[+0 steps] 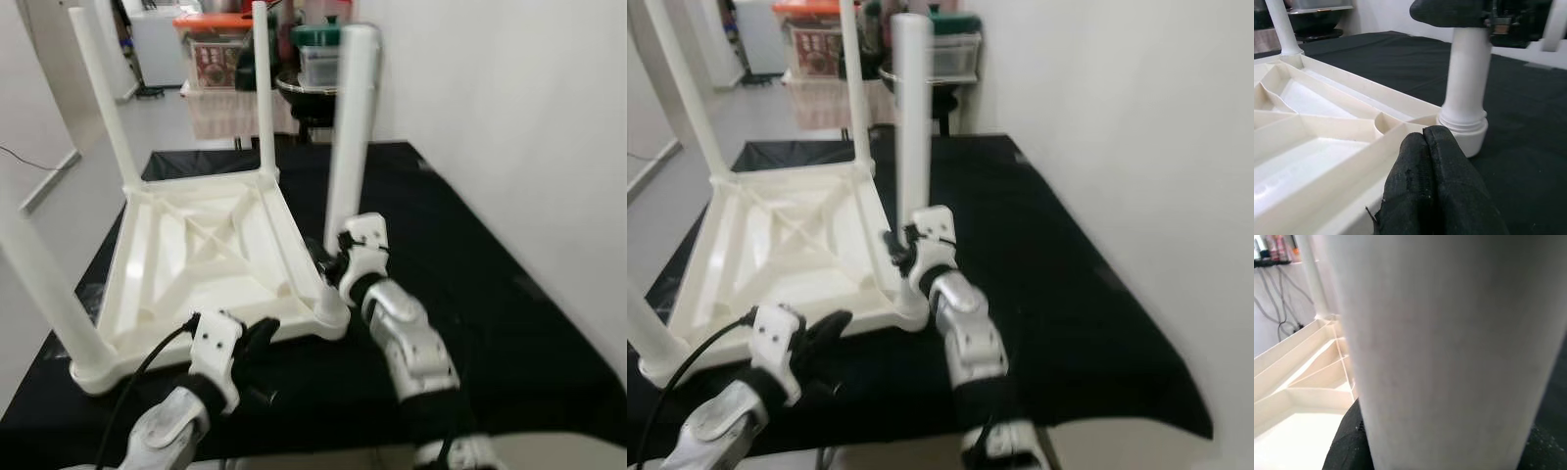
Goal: Building children table
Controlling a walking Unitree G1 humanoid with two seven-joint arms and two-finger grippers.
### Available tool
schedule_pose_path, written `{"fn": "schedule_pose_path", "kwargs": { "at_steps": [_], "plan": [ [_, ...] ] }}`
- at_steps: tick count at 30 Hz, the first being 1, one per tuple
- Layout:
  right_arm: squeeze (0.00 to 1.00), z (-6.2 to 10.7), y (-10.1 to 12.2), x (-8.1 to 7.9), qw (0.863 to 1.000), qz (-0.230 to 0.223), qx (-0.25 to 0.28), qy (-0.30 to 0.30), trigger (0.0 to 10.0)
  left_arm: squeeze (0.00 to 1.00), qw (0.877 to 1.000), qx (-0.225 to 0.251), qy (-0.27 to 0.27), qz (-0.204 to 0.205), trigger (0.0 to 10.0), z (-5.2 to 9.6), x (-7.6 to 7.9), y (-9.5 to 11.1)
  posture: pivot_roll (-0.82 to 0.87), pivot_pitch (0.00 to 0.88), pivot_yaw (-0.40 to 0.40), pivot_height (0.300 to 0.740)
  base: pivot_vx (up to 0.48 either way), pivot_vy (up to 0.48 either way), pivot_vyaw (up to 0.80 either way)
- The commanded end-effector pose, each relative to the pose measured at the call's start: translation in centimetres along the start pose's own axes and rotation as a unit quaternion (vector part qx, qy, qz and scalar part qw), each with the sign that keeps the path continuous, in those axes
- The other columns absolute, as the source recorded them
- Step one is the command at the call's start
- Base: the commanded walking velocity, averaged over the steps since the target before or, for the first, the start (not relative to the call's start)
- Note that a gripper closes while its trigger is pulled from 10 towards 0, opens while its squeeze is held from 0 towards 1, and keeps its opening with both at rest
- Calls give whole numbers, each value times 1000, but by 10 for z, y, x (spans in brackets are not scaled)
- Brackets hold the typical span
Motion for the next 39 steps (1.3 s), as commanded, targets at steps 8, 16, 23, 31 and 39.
{"fn": "schedule_pose_path", "kwargs": {
  "at_steps": [8,16,23,31,39],
  "plan": [
    [0,3,-38,-24,993,-16,-109,50,8510,0,1000,-6,6,5,10000,-1,2,-1,44,0,-37,740,0,0,0],
    [1000,13,-19,-46,953,18,-122,277,10000,0,1000,-5,-2,11,10000,-2,5,-2,45,0,-46,740,0,0,0],
    [0,15,-17,-26,912,96,-176,357,10000,0,1000,-3,0,12,10000,0,6,-2,59,0,-65,740,0,0,0],
    [0,-13,-3,-4,925,74,-183,324,7412,0,1000,-3,0,9,10000,3,9,-1,73,0,-75,740,0,0,0],
    [0,-12,0,11,926,36,-190,326,0,0,1000,2,-5,6,10000,12,14,2,73,0,-76,740,0,0,0]
  ]
}}
Point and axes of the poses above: a point about 5 cm out from each wrist's last joint towards the gripper, its own z axis pointing back from the gripper into the wrist, its own y axis along the axis of the wrist's last joint, x = y × z, the point moved 1 cm from there along -z, pointing out of the wrist towards the gripper, and after that the axes turned 15 degrees about -z, right-handed, at the moved point
